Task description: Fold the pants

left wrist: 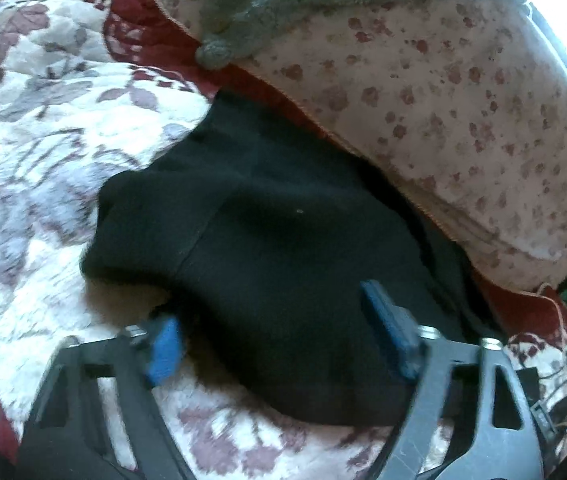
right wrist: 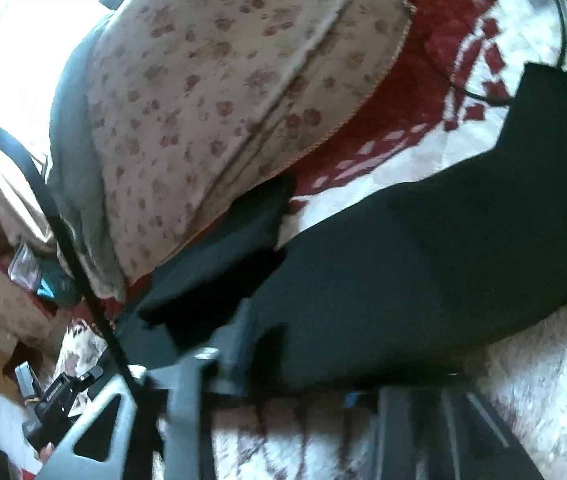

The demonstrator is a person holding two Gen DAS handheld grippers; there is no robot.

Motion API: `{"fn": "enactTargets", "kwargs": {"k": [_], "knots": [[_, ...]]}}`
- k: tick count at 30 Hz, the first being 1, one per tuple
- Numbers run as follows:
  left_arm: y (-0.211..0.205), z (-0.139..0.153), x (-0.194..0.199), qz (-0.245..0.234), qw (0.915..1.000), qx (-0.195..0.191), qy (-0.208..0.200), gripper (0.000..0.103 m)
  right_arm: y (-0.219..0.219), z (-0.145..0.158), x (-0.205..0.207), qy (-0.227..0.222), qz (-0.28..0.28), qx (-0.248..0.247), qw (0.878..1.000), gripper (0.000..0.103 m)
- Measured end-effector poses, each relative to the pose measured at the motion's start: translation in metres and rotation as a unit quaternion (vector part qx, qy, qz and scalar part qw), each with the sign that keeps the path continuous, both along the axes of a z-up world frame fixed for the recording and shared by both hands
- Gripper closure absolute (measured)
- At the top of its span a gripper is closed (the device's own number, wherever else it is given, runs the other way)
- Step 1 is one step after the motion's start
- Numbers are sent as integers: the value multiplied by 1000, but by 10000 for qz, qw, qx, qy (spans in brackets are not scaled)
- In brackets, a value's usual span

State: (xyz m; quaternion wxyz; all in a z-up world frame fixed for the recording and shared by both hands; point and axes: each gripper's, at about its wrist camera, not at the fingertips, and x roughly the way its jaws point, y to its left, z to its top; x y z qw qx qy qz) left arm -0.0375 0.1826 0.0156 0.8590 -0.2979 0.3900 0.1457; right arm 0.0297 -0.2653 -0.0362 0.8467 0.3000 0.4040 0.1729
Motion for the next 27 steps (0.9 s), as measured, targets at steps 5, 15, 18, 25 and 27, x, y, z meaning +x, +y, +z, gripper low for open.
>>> {"fn": "enactTargets", "kwargs": {"k": [5,15,18,25,27], "knots": [[5,-8,3,-172,9994,213,212,86,-2,-1,1,23,99,134,9999,88],[4,24,-6,-461,9984,260,182,92,5,22,-12,-276,324,210,9989,94],[9,39,-13,-522,9979,356,112,92,11,33,-20,-353,473,178,9981,94],[48,55,-43,-437,9980,442,150,92,41,44,-46,-301,942,175,9949,94],[61,56,-54,-369,9982,421,221,92,52,42,-56,-245,1081,233,9936,94]]}}
